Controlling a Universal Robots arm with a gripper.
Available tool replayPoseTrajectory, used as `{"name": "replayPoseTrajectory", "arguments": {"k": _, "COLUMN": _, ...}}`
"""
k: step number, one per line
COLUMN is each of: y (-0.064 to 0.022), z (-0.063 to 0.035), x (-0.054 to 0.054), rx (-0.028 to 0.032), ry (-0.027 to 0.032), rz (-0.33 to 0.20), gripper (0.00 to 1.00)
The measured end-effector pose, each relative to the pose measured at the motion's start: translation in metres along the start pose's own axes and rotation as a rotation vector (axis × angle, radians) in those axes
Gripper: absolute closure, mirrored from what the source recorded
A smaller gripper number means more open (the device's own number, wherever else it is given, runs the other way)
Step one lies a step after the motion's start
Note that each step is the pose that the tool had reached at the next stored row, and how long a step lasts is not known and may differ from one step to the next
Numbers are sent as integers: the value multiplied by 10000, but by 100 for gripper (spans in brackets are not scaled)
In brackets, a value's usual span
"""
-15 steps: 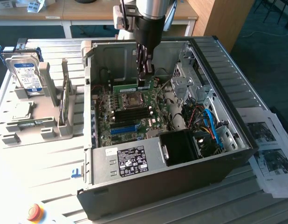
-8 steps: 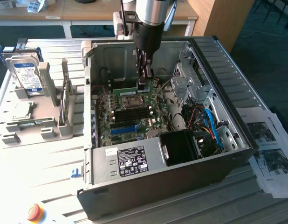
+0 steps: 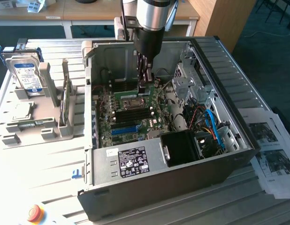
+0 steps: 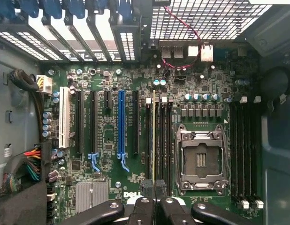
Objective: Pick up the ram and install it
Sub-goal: 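Insert the ram into the slot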
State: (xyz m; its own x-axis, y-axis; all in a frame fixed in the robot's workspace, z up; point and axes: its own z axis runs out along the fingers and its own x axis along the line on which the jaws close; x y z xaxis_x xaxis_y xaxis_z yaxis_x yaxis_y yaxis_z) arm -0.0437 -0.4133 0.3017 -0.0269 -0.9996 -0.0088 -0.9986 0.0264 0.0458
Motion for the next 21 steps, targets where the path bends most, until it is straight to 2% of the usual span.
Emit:
{"name": "replayPoseTrajectory", "arguments": {"k": 12, "y": -5, "z": 113, "x": 1, "rx": 0, "ry": 1, "rz": 0, "gripper": 89}}
{"name": "replayPoseTrajectory", "arguments": {"k": 21, "y": -11, "z": 243, "x": 2, "rx": 0, "ry": 0, "rz": 0, "gripper": 89}}
